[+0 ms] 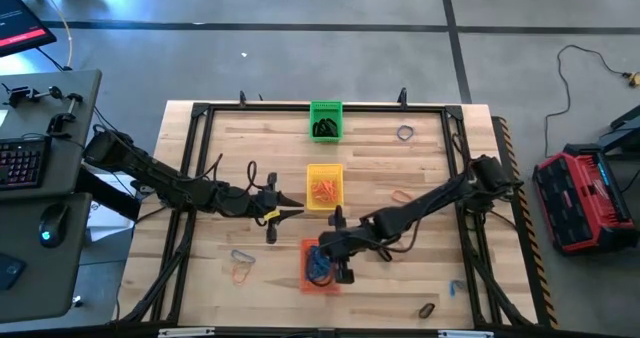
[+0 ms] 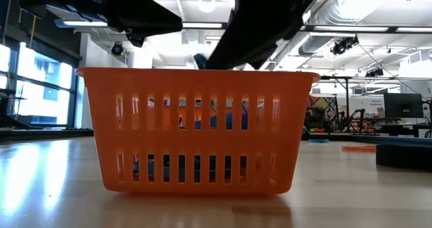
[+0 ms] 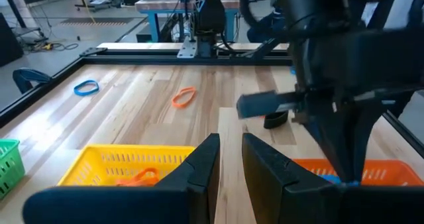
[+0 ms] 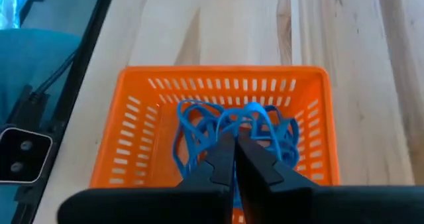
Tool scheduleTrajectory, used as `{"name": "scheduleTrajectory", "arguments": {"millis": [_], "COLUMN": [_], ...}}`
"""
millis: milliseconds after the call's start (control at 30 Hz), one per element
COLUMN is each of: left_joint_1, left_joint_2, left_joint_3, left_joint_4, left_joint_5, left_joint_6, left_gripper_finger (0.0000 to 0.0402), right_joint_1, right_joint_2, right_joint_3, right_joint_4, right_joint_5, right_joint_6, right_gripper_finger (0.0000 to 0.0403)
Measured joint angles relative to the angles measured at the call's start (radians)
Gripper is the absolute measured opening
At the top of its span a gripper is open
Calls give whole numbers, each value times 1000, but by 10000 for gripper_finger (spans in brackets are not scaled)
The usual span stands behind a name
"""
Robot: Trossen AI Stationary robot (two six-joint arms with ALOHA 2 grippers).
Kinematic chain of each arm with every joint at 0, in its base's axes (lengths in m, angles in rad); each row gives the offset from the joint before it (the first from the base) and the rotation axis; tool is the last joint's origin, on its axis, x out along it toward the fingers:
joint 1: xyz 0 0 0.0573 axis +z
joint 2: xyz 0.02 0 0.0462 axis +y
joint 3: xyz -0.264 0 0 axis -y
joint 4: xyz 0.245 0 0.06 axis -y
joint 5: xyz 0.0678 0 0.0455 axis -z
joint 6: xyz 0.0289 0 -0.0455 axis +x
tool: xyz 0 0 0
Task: Sort rubber bands into baskets
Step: Put the blue rubber band into the orange bin, then put the orange rubber band into the yellow bin
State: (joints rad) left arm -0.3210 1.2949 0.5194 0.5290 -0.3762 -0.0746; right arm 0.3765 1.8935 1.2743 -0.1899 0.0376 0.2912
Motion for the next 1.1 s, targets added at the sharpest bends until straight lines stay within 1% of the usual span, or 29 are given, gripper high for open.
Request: {"name": "scheduleTrajectory", "arguments": {"millis": [100, 167, 233, 467, 533, 633, 767, 833, 1000, 1100], "left_joint_1": [0, 0, 0, 0, 0, 0, 0, 0, 0, 0], "left_joint_2": [0, 0, 0, 0, 0, 0, 0, 0, 0, 0], "left_joint_3": [0, 0, 0, 0, 0, 0, 0, 0, 0, 0], "left_joint_4": [-1, 0, 0, -1, -2, -4, -5, -6, -6, -7], "left_joint_5": [0, -1, -1, -2, -2, -1, -1, -1, -1, -1], "left_joint_6": [0, 0, 0, 0, 0, 0, 0, 0, 0, 0], "left_gripper_finger": [55, 55, 55, 55, 55, 55, 55, 55, 55, 55], "right_joint_1": [-16, -25, -32, -32, -33, -31, -27, -27, -20, -24], "right_joint_2": [22, 32, 38, 34, 33, 33, 32, 31, 31, 25], "right_joint_3": [0, 0, 0, 2, 25, 74, 174, 226, 345, 365], "right_joint_4": [-1, -1, 0, 9, -8, -67, -233, -334, -673, -855], "right_joint_5": [-17, -39, -47, -48, -59, -75, -75, -57, 69, 152], "right_joint_6": [21, 21, 22, 22, 17, 17, 15, 14, 23, 45], "right_gripper_finger": [5, 17, 37, 129, 146, 160, 165, 165, 165, 165]}}
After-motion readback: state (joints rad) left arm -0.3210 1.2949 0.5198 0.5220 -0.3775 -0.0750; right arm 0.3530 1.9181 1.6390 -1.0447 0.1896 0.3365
